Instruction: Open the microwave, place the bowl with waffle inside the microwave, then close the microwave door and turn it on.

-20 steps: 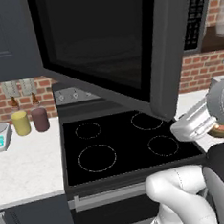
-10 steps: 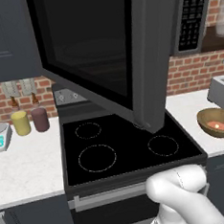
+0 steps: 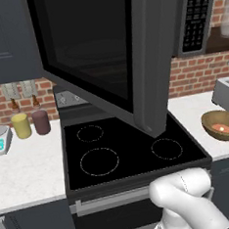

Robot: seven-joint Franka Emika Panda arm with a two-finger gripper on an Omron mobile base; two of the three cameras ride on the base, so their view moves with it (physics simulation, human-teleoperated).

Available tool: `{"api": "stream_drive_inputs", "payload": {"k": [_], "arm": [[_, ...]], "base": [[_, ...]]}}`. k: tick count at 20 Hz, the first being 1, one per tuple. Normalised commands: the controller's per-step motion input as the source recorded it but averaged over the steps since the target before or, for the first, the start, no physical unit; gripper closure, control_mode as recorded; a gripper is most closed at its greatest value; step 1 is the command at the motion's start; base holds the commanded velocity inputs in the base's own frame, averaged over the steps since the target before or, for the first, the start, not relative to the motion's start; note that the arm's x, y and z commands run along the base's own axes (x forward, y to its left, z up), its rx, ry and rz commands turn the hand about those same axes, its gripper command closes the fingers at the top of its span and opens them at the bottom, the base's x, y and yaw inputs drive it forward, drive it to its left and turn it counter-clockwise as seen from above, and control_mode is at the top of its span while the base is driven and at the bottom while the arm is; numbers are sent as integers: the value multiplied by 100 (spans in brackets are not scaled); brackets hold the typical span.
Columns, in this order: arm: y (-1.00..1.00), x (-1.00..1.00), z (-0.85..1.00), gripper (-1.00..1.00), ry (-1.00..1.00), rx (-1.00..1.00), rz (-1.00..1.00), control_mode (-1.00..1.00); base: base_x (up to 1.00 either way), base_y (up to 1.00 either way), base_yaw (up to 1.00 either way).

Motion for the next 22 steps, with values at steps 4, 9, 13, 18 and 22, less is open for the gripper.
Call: {"api": "stream_drive_inputs", "payload": {"k": [4,9,13,18,22], "arm": [[29,55,-34,-100,8,29,4,-100],[17,3,-3,-100,4,45,-13,-100],[27,10,2,-100,19,43,-25,-100],[54,37,20,-100,38,28,-23,-100],[48,59,32,-100,43,19,-12,-100]], "base": [[0,0,0],[0,0,0],[0,0,0],[0,0,0],[0,0,0]]}}
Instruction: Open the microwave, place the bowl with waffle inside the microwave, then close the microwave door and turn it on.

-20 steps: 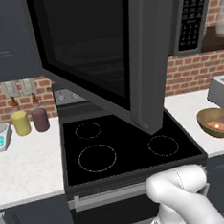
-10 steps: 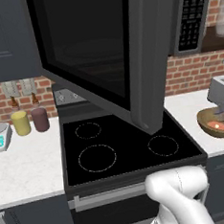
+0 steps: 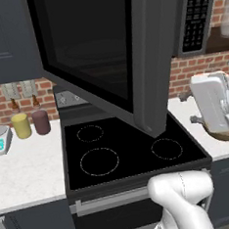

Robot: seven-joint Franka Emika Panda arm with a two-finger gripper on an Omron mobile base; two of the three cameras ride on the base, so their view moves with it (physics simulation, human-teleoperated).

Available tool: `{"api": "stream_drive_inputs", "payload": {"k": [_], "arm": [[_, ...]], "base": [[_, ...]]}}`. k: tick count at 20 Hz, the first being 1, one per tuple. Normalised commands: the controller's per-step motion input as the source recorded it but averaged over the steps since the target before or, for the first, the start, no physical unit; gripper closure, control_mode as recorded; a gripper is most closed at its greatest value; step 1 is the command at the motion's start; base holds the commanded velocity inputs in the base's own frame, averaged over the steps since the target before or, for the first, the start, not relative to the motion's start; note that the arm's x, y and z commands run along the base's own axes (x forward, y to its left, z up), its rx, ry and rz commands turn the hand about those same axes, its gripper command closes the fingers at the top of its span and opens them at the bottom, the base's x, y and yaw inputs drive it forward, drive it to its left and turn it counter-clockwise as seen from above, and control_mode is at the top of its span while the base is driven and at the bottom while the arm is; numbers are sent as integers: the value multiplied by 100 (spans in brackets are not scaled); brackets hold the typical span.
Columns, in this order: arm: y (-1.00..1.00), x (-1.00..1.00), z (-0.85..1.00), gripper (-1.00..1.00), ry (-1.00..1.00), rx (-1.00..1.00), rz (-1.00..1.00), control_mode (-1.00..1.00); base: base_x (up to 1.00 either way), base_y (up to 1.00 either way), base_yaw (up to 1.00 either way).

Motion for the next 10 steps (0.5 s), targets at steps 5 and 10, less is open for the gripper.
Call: {"api": "stream_drive_inputs", "payload": {"k": [5,10], "arm": [[27,69,43,-100,37,14,-1,-100],[35,62,20,-100,28,13,6,-100]], "base": [[0,0,0],[0,0,0]]}}
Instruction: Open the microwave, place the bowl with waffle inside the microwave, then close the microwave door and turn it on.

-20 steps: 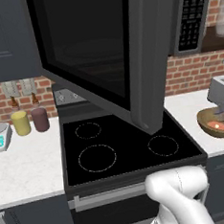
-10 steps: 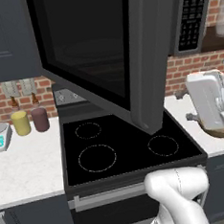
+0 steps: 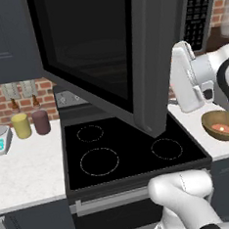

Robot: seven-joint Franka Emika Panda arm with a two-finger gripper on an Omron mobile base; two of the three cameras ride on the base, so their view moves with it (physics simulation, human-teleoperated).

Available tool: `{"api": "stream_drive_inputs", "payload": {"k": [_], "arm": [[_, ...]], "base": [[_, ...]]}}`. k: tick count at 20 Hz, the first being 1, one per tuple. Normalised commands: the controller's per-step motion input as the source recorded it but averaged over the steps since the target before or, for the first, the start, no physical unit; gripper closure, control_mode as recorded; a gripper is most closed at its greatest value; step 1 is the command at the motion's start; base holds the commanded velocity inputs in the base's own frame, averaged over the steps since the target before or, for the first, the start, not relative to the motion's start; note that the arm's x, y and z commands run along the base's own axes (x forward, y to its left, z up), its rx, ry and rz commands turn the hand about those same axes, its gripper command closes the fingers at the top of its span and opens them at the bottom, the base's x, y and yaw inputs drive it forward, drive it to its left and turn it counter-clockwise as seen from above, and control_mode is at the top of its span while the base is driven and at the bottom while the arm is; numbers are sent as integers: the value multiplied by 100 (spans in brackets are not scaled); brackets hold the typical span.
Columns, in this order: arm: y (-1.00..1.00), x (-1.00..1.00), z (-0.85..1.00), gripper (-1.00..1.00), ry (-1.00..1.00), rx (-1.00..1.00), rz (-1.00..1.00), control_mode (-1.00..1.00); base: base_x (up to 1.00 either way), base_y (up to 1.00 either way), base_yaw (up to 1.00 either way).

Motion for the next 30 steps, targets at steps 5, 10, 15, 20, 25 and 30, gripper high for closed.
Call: {"api": "stream_drive_inputs", "payload": {"k": [5,10,15,20,25,30], "arm": [[56,8,0,-100,3,25,22,-100],[55,0,-1,-100,0,27,30,-100],[57,7,0,-100,0,20,25,-100],[63,2,0,-100,0,11,26,-100],[84,-2,0,-100,0,8,25,-100],[91,-6,0,-100,0,4,21,-100]], "base": [[0,0,0],[0,0,0],[0,0,0],[0,0,0],[0,0,0],[0,0,0]]}}
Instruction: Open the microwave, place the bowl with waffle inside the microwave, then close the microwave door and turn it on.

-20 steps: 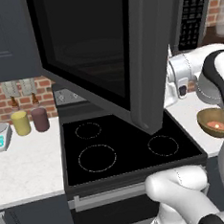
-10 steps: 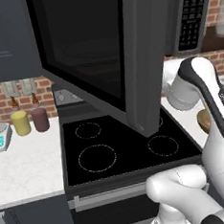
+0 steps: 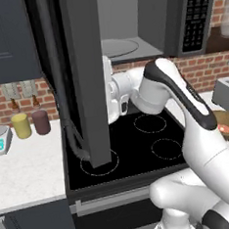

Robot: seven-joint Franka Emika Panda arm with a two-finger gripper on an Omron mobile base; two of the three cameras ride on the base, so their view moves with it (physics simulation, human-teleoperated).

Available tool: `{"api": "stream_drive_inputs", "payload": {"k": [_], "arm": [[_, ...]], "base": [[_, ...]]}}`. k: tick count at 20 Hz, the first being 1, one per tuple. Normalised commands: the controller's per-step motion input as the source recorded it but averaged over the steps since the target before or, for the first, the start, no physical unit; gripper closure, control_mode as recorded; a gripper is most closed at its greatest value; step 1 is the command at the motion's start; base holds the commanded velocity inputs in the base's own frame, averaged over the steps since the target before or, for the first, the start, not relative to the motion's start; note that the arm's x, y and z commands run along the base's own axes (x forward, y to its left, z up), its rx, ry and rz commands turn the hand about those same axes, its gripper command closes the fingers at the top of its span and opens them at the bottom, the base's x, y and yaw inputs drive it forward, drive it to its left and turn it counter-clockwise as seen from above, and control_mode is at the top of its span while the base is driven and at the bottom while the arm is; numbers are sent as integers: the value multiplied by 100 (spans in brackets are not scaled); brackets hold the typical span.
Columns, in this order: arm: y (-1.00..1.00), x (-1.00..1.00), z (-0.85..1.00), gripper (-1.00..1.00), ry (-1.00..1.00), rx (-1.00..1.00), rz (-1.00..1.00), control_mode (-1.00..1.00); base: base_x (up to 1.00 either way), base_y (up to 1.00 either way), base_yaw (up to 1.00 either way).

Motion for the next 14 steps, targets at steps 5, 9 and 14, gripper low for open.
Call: {"api": "stream_drive_inputs", "payload": {"k": [5,9,14], "arm": [[38,-20,0,-100,-9,0,-2,-100],[-88,-46,0,-100,-20,0,-24,-100],[-100,-50,0,-100,-16,0,-23,-100]], "base": [[0,0,0],[0,0,0],[0,0,0]]}}
